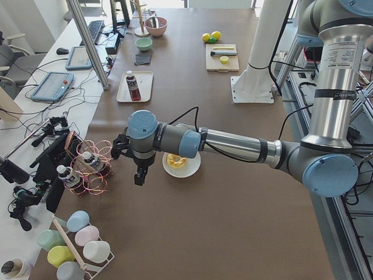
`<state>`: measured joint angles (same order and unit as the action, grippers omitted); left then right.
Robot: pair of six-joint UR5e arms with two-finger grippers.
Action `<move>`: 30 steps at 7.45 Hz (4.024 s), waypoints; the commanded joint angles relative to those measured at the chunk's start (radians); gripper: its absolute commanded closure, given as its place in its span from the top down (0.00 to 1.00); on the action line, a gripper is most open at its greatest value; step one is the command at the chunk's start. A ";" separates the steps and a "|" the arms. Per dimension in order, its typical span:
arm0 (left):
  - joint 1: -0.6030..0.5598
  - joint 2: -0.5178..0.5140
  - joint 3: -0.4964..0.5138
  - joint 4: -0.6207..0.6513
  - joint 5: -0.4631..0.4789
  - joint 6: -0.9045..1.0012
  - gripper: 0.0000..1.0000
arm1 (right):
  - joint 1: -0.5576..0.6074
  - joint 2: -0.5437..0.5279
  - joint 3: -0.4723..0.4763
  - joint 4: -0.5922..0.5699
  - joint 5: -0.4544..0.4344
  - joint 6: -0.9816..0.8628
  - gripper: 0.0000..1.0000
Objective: Place donut on tray
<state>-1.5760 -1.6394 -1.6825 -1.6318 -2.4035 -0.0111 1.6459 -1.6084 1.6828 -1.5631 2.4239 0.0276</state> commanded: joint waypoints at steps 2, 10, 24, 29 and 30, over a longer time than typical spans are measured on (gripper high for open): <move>0.202 0.050 -0.082 -0.139 0.006 -0.397 0.98 | -0.002 -0.001 0.000 0.000 0.006 0.003 1.00; 0.447 0.262 0.000 -0.724 0.165 -0.723 0.98 | -0.240 0.162 -0.012 0.136 0.018 0.283 1.00; 0.610 0.191 0.238 -1.048 0.236 -0.866 0.00 | -0.463 0.450 -0.086 0.397 0.001 0.781 1.00; 0.493 0.043 -0.085 -0.594 -0.060 -0.984 0.00 | -0.500 0.482 -0.063 0.456 0.026 0.899 1.00; 0.494 -0.032 -0.179 -0.404 -0.056 -1.003 0.00 | -0.515 0.484 -0.054 0.456 0.026 0.931 1.00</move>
<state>-1.0749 -1.5761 -1.6886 -2.3293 -2.4509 -0.9870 1.1545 -1.1306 1.6124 -1.1095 2.4464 0.9038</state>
